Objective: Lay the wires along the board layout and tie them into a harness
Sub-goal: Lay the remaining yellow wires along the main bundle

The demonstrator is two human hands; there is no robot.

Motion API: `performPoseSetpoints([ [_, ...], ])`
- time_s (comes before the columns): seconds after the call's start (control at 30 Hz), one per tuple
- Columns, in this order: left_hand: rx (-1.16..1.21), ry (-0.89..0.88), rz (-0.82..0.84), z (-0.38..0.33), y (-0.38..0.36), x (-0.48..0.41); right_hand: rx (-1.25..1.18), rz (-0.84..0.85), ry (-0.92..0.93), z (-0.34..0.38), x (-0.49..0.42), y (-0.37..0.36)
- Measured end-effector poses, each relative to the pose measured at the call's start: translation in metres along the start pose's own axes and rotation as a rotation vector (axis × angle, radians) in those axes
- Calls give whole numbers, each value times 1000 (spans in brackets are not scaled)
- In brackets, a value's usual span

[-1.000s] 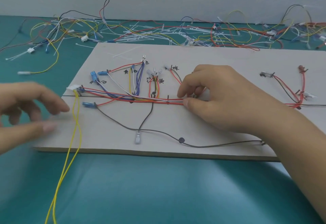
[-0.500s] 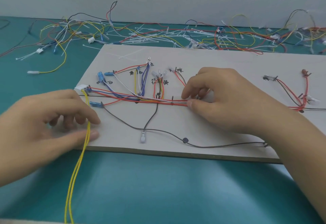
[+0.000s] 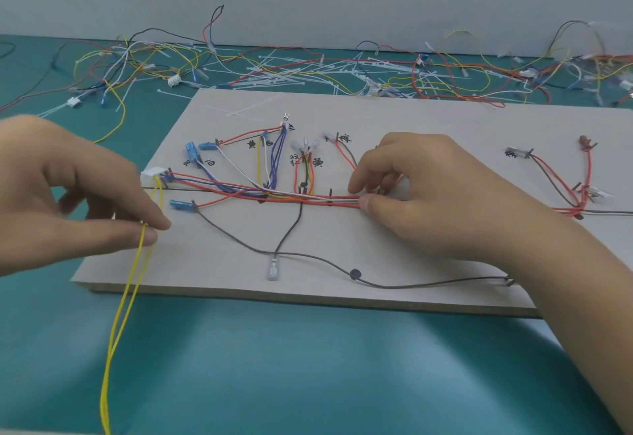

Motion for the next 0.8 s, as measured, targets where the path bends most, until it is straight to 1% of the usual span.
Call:
performPoseSetpoints([
  [0.03,-39,5,-43,-5,4,-9,-1,0,-1,0,0,0],
  [0.1,-27,0,-66,-27,22,-21,2,3,-4,1,0,0],
  [0.13,4,-55,-103,-42,29,-26,3,3,-7,2,1,0],
  [0.2,87,-125,-116,-75,36,-24,4,1,-12,3,0,0],
  [0.27,137,-135,-151,-108,44,-25,7,-2,-11,3,0,0],
  [0.33,244,-162,-184,-135,49,-32,12,-15,-4,2,0,-1],
  [0.4,338,-186,-151,-158,52,-42,17,-47,9,2,0,-1],
  [0.47,381,-177,-38,-177,50,-54,-10,-110,31,3,0,-1],
  [0.53,382,-190,49,-194,45,-67,-96,-192,64,7,1,0],
  [0.6,378,-233,79,-211,40,-77,-260,-234,83,14,1,-1],
  [0.7,404,-234,80,-222,35,-81,-560,-242,48,25,4,-1],
  [0.73,433,-233,71,-221,33,-81,-623,-233,36,28,4,-1],
  [0.8,481,-230,30,-218,29,-81,-663,-191,2,32,6,-1],
])
Point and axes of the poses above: each hand's wrist, its own x-axis away from the middle knuckle, its own y-axis out of the back of the hand, z = x × y, the point moved 1 cm from there along -x, towards the middle knuckle, and after that the axes turned 11 degrees about y, right-handed, at the moved point
